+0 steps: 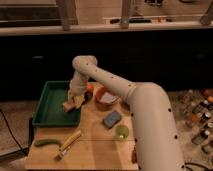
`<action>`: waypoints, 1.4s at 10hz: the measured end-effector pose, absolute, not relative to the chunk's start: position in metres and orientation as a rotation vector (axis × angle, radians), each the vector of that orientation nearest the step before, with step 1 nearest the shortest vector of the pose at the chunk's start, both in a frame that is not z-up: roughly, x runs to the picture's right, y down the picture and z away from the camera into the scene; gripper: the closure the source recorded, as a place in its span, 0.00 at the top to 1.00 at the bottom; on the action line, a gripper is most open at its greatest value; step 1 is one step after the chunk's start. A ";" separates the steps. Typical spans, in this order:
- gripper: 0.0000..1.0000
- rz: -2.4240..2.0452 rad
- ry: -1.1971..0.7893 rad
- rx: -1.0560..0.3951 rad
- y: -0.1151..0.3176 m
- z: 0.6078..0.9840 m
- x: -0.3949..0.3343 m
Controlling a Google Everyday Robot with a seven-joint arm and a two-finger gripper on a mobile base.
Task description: Place eraser in tray
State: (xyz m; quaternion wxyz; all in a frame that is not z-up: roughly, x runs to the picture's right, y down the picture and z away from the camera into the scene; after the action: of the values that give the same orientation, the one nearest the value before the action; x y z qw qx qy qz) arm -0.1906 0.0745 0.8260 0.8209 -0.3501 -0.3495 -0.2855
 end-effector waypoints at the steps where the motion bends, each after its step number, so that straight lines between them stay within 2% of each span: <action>1: 0.00 -0.622 -0.745 -0.750 0.073 0.827 -0.197; 8: 0.00 -0.664 -0.747 -0.761 0.057 0.840 -0.213; 14: 0.00 -0.643 -0.752 -0.725 0.059 0.846 -0.224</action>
State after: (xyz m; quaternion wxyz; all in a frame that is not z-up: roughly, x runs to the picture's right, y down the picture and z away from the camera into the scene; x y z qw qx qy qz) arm -0.2235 0.0591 0.8460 0.8178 -0.3403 -0.3527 -0.3018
